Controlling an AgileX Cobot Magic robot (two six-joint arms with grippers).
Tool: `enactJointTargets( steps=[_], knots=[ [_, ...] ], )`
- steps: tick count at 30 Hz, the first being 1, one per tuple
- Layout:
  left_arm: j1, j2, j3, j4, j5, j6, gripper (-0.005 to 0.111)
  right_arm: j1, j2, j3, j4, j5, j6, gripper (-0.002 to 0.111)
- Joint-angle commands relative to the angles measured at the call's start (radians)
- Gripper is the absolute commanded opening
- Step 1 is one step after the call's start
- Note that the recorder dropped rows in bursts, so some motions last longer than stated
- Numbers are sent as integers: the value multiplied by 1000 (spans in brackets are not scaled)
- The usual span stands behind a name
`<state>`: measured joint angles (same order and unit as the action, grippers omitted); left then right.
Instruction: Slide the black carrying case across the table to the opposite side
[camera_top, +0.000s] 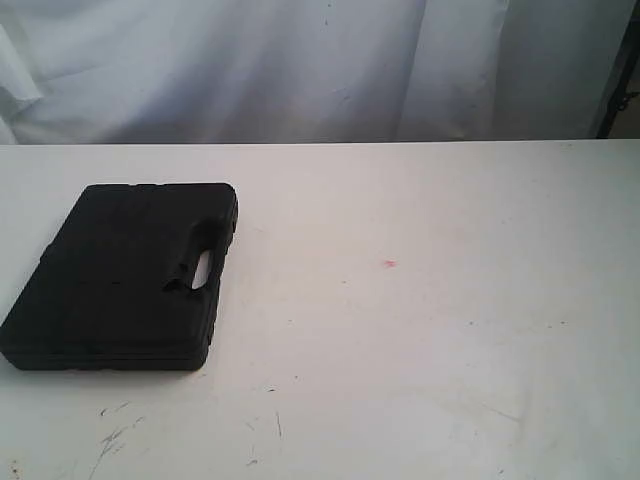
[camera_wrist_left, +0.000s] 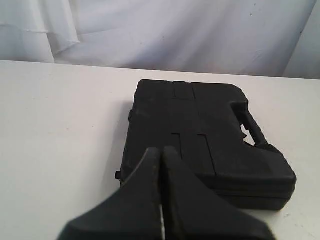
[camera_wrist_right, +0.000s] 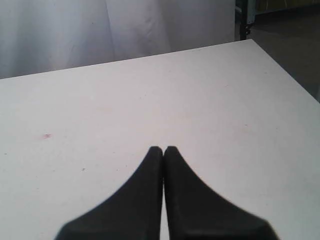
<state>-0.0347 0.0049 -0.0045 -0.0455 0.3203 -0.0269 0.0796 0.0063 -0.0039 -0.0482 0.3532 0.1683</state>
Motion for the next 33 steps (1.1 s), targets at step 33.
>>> enactJointTargets(
  steps=[33],
  knots=[
    [-5,1,-176,2,-350,-43,0,-3,-6,4,6,-2,2,0]
  ],
)
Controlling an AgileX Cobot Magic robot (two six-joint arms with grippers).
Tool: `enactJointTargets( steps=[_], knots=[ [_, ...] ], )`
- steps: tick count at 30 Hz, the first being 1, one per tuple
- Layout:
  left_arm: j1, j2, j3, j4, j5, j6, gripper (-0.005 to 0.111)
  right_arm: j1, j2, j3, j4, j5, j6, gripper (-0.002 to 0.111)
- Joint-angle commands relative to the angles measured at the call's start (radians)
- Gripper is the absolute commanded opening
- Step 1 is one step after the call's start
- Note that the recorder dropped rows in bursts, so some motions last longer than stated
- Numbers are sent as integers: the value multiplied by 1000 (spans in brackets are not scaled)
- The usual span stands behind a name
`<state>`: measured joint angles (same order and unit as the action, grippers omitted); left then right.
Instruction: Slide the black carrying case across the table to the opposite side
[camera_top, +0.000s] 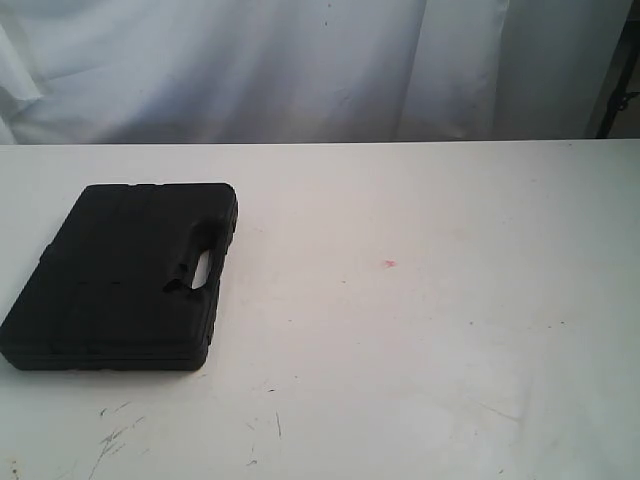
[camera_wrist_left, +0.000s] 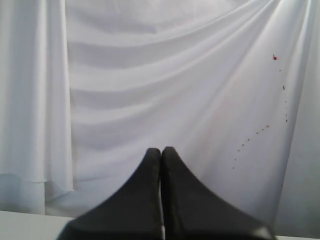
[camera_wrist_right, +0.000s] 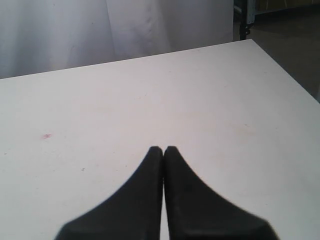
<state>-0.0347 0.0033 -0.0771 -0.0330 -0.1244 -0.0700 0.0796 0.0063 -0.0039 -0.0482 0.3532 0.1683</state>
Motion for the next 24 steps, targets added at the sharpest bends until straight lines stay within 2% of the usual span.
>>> enactJointTargets(
  steps=[1,9,12,17,20,24],
  knots=[
    [-5,26,-138,-10,109,0,0,-3,-6,4,6,-2,2,0],
    [-5,452,-524,-10,332,0,0,-3,-6,4,6,-2,2,0],
    [-5,637,-666,-16,480,0,0,-3,-6,4,6,-2,2,0],
    [-5,921,-890,-45,812,0,0,-3,-6,4,6,-2,2,0],
    [-5,1064,-955,-86,929,0,0,-3,-6,4,6,-2,2,0],
    [-5,1200,-980,-91,939,0,0,-3,-6,4,6,-2,2,0]
  ],
)
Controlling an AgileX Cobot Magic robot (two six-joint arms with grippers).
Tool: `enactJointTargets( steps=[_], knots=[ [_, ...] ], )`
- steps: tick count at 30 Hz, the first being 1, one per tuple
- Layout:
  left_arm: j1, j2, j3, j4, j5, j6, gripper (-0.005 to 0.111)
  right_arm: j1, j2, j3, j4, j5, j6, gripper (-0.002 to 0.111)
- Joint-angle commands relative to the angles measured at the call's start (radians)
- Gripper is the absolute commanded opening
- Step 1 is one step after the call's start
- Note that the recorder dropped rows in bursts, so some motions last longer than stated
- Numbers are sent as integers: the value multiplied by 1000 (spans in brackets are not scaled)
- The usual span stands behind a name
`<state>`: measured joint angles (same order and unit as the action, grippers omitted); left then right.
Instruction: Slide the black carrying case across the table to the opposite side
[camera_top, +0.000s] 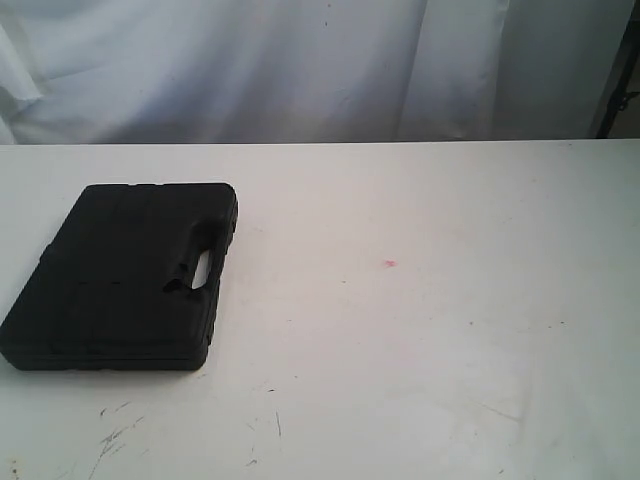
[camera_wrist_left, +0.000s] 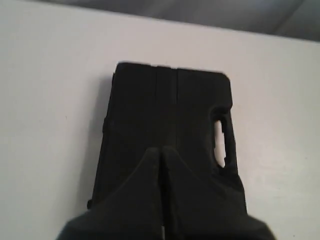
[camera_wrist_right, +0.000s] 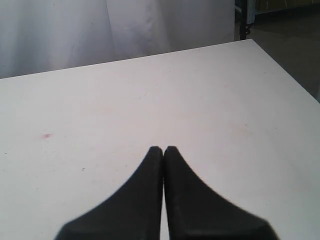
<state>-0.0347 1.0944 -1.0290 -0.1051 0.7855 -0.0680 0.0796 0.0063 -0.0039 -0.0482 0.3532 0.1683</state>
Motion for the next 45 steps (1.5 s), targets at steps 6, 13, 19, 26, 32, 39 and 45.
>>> enactJointTargets(
  steps=[6,13,19,26,32,39,45],
  knots=[
    [-5,226,-29,-19,0,-2,0,-3,-6,4,6,-2,2,0],
    [-5,337,-29,-128,-64,78,0,-3,-6,4,6,-2,2,0],
    [-38,470,-80,-164,-33,121,0,-3,-6,4,6,-2,2,0],
    [-188,625,-227,-21,53,-38,0,-3,-6,4,6,-2,2,0],
    [-295,741,-371,105,148,-212,0,-3,-6,4,6,-2,2,0],
    [-365,862,-505,105,191,-251,0,-3,-6,4,6,-2,2,0],
    [-393,952,-590,130,218,-350,3,-3,-6,4,6,-2,2,0]
  ],
)
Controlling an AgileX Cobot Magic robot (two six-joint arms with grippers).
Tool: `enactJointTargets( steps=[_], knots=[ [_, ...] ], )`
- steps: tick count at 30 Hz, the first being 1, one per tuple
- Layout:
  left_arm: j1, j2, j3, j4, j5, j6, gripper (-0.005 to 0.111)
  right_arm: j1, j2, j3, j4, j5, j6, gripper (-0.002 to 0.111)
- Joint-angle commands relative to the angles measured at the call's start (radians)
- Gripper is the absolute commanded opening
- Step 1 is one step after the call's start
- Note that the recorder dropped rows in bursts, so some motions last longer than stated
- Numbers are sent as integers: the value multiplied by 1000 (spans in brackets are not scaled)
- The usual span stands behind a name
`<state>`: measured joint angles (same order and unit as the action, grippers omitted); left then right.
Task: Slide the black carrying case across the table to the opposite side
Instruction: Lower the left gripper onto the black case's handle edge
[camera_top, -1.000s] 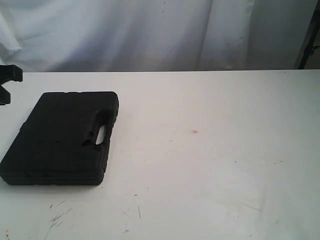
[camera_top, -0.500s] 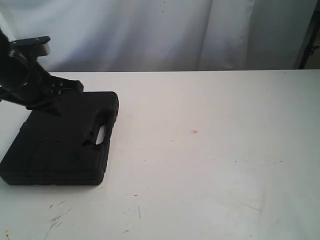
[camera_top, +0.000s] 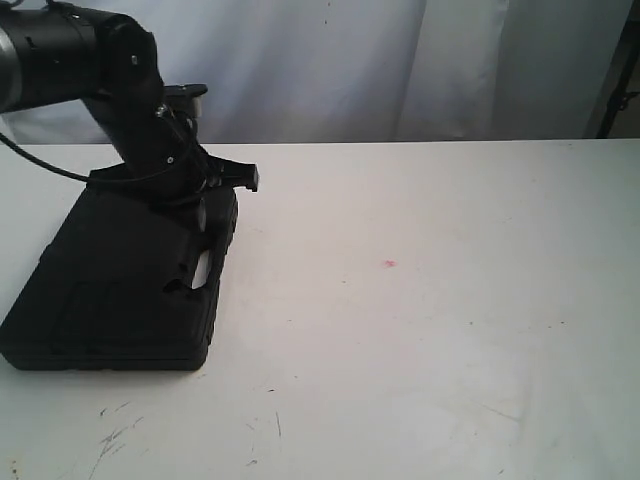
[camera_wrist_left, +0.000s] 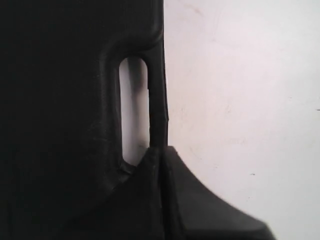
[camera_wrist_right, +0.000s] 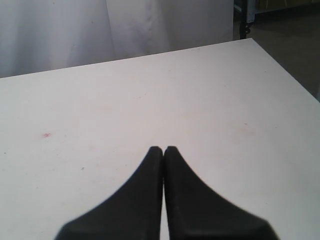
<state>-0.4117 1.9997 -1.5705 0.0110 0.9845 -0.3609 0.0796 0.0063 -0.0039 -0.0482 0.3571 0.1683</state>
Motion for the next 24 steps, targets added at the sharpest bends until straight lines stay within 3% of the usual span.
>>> enactJointTargets(
  steps=[1,15,24],
  knots=[
    [-18,61,-59,14,25,-57,4,-3,-6,4,6,-6,2,0],
    [-18,172,-86,20,23,-55,36,-3,-6,4,6,-6,2,0],
    [-18,192,-86,-31,-69,3,38,-3,-6,4,6,-6,2,0]
  ],
)
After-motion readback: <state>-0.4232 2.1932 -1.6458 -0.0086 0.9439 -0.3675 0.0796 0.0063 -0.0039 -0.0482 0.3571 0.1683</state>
